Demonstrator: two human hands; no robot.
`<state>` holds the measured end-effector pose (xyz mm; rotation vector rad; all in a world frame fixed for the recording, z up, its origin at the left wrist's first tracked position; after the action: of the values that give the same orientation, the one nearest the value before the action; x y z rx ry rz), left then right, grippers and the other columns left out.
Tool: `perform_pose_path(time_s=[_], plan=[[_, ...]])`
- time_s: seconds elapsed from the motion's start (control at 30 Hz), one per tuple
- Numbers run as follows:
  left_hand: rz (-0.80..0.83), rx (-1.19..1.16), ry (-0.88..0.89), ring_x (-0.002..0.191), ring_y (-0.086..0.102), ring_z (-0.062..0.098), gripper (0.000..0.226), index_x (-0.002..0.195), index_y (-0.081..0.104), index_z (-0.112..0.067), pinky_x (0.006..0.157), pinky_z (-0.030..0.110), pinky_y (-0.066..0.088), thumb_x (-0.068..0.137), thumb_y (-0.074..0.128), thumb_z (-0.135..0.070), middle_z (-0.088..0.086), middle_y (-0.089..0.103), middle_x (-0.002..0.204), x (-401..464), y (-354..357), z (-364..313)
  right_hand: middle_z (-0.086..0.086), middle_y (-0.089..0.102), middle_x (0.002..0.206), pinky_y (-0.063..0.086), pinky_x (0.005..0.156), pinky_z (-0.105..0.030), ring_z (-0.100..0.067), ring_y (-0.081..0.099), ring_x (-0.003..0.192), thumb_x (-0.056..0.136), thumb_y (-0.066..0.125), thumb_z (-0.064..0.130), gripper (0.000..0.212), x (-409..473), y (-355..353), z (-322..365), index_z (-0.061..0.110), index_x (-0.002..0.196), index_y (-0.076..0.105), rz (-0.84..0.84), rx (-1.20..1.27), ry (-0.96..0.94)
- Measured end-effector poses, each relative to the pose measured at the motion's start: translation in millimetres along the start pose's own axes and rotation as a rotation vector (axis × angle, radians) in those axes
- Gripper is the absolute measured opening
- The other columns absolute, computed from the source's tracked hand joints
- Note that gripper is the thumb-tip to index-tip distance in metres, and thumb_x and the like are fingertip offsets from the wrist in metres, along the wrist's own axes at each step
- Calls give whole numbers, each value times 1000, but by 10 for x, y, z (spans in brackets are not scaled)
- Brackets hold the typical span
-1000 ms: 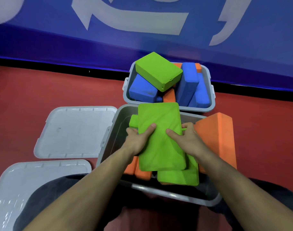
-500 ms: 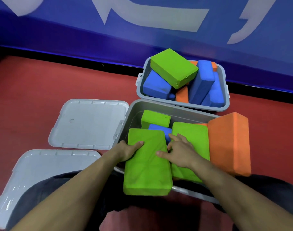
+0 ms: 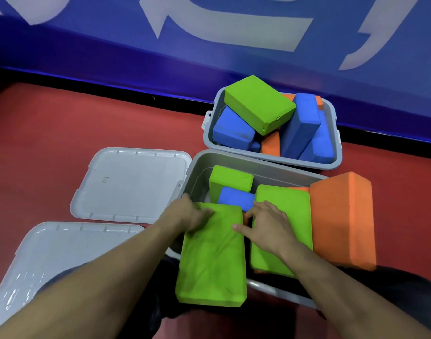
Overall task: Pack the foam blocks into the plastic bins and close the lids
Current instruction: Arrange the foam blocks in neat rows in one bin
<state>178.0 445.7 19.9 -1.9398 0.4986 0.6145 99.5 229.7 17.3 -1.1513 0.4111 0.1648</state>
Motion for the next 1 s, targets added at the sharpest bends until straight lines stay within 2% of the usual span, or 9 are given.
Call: perform_pose_path(time_s=[0.1,0.13,0.3,0.47,0.57,0.67,0.77,0.87,1.0], plan=[[-47,-122,85,112,63,24,68,119,58,-12,100,35,49,81,62,-69,5,67,122,193,-239,-251,7,57,140,38,107,-35,-17,49,132,81,65,71,62,181,-160,-83,29,126,63,-140,75,15],[-59,-132,114,116,61,25,61,125,57,-11,102,36,47,89,63,-59,8,66,124,268,-269,-331,7,59,137,40,106,-35,-18,51,129,81,66,70,63,249,-214,-105,28,128,62,-154,88,17],[-10,-35,243,118,62,27,65,141,49,-9,97,33,48,92,69,-46,12,65,131,684,-109,-548,4,59,140,41,107,-38,-22,52,131,84,66,66,65,702,-424,-216,27,135,58,-79,-37,-15],[24,35,266,127,56,28,70,146,45,-12,107,36,45,91,71,-46,13,52,147,1122,-42,-603,0,53,147,33,115,-42,-25,47,137,80,62,75,75,1016,-337,-500,31,139,51,35,-204,6],[96,-18,214,118,61,27,62,135,55,-8,101,34,47,89,74,-44,12,62,133,1282,82,-598,-4,57,144,41,108,-40,-26,54,131,77,55,83,84,1091,-247,-689,27,140,50,131,-199,60],[149,-26,171,108,64,27,51,118,64,-9,98,39,51,85,78,-44,10,69,117,1343,285,-565,-5,62,135,46,99,-38,-26,58,122,76,58,83,77,1133,-247,-755,24,125,55,161,-125,70],[181,16,163,95,66,24,46,112,66,-11,83,33,53,85,77,-47,7,71,106,1348,383,-593,-5,62,130,44,92,-35,-26,59,118,79,56,81,72,1155,-248,-713,22,119,55,162,-143,65],[213,37,162,73,62,19,43,108,66,-13,61,29,47,88,73,-50,4,69,90,1314,407,-612,-8,58,134,45,98,-39,-29,56,123,82,49,83,77,1096,-122,-698,20,125,50,169,-183,60],[238,57,178,95,70,27,45,105,70,-8,84,39,56,90,71,-50,10,75,103,1261,401,-555,-7,63,128,45,92,-40,-28,59,120,87,43,80,67,1039,-74,-753,21,119,48,104,-181,79]])
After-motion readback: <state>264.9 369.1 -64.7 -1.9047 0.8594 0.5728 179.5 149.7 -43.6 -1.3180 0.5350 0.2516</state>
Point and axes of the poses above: each hand's wrist, its own x-axis towards the middle knuckle, its own y-axis out of the palm, z = x × y, the point moved 4 cm from there along x, towards the middle knuckle
